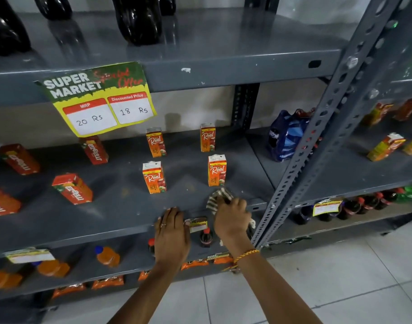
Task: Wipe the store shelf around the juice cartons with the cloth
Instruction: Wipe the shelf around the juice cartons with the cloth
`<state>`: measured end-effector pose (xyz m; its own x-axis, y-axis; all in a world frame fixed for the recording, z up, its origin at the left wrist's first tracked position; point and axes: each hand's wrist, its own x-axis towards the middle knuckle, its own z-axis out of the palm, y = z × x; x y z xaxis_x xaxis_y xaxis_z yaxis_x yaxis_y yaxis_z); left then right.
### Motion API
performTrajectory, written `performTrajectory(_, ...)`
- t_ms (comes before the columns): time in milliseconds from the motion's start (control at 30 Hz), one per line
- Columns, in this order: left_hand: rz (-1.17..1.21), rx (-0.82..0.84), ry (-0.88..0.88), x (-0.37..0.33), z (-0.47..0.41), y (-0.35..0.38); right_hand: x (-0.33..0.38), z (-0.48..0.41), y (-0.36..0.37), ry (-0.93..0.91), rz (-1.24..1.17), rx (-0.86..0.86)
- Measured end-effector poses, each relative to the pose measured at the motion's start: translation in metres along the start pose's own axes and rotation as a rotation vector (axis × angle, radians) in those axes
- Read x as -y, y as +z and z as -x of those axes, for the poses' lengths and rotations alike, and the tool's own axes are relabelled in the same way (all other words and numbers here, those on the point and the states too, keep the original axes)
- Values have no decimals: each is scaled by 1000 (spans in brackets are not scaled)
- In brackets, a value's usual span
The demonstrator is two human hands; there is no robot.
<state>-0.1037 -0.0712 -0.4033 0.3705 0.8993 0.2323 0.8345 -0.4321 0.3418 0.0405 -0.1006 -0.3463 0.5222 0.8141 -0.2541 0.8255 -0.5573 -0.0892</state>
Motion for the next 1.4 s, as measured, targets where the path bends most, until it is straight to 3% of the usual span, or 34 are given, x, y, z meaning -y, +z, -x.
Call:
performTrajectory(233, -9, 23, 125, -28, -8, 3, -45, 20, -5, 175, -118, 45)
performTrajectory(433, 2, 46, 182, -36, -17, 4, -59, 21, -23, 156, -321, -156)
performTrajectory(600, 4, 94, 281, -40, -23, 6, -54, -36, -49, 121, -346, -364)
performTrajectory(733, 20, 174, 266, -40, -31, 11, -49, -96, -74, 138, -441, -411)
performTrajectory(867, 36, 242, 279, -32, -37, 20, -35, -155, -85, 90, -300, -461)
performTrajectory(1233, 87, 131, 223, -36, -42, 12, -31, -233, -62, -98, -17, -56)
performTrajectory(1400, 121, 145, 182, -39, -41, 12, -36, -215, -51, -145, 81, -108)
